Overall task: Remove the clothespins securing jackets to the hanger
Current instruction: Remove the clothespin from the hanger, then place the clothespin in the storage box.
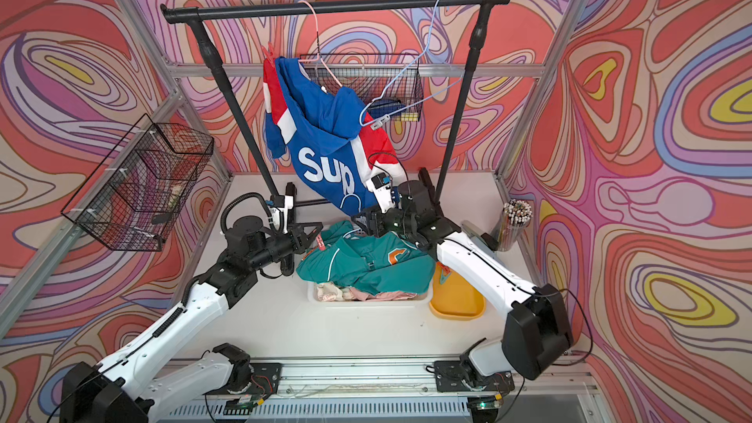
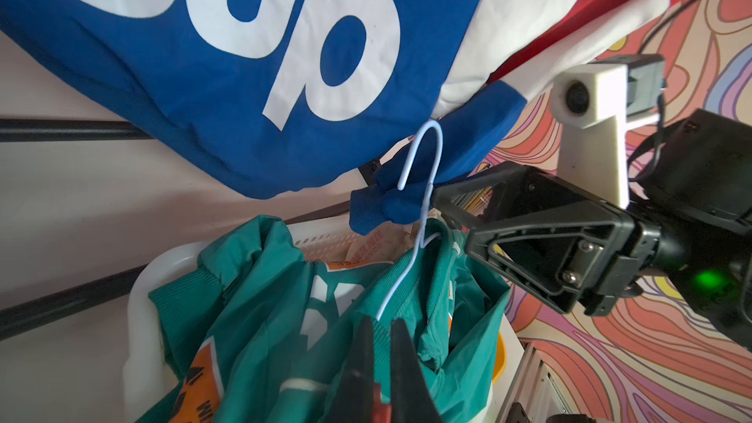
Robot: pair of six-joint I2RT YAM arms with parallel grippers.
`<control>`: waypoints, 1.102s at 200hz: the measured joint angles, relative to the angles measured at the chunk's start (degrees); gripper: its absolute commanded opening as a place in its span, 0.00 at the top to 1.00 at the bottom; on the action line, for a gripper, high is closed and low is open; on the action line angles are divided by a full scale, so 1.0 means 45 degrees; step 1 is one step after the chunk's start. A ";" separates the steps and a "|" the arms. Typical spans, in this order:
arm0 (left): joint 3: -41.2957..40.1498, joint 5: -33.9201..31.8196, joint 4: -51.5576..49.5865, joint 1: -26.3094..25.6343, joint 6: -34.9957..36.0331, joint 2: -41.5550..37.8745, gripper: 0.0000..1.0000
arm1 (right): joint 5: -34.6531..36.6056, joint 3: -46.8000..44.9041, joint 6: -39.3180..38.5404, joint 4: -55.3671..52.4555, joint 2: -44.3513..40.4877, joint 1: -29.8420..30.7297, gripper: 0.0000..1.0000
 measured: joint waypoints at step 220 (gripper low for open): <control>0.1991 -0.2599 -0.3687 -0.1001 0.0272 0.0491 1.00 | 0.2676 0.2273 -0.0525 -0.1749 0.1836 0.3818 0.48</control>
